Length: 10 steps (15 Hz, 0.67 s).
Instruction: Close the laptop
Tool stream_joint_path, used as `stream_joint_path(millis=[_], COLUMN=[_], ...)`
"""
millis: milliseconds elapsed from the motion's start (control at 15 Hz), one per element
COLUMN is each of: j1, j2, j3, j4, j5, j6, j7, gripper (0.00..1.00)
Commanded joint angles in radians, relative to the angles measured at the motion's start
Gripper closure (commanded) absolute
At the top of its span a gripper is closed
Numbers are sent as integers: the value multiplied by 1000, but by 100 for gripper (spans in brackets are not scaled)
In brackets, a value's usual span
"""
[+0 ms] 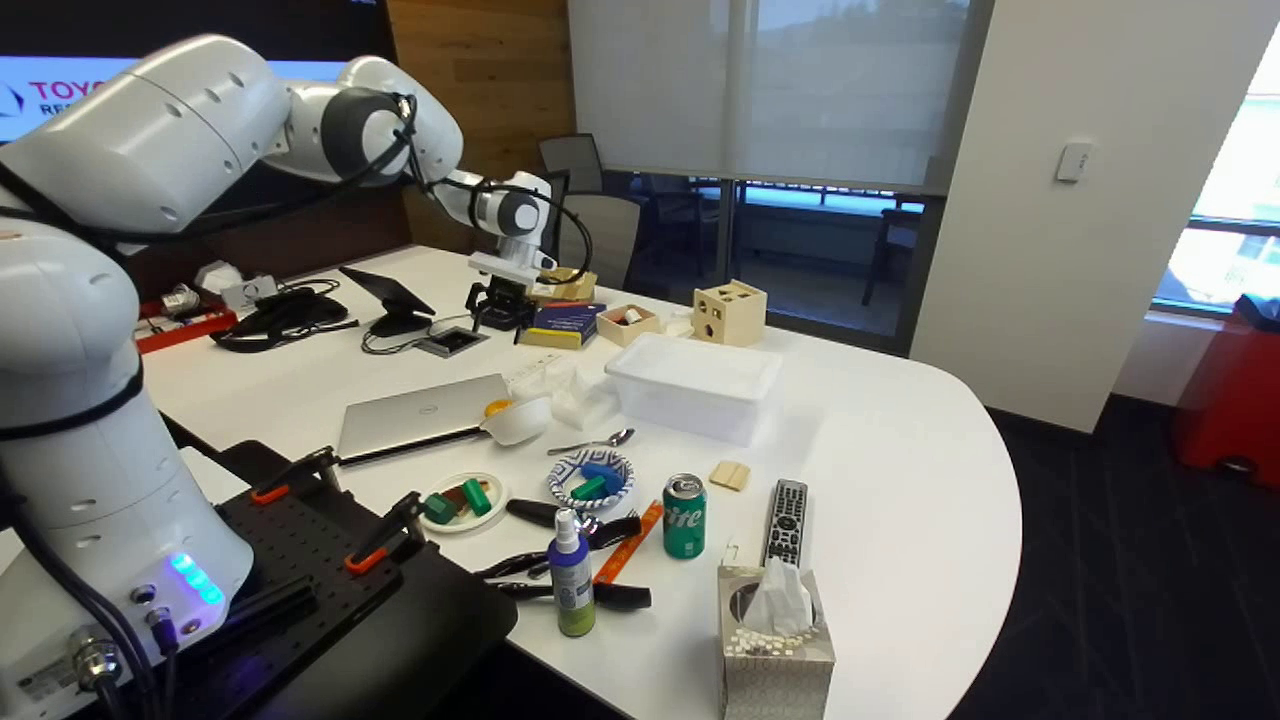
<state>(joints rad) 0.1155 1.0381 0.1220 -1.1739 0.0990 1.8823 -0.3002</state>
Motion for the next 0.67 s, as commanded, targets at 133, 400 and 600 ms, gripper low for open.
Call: stream_joint_path(millis=[133,400,600], j1=[59,68,58], j2=[-314,-497,-636], j3=[-42,-40,-39], j4=[-318,-490,-624], j5=[-85,-114,-117], j6=[4,30,50], j7=[228,339,361], gripper=[0,0,0])
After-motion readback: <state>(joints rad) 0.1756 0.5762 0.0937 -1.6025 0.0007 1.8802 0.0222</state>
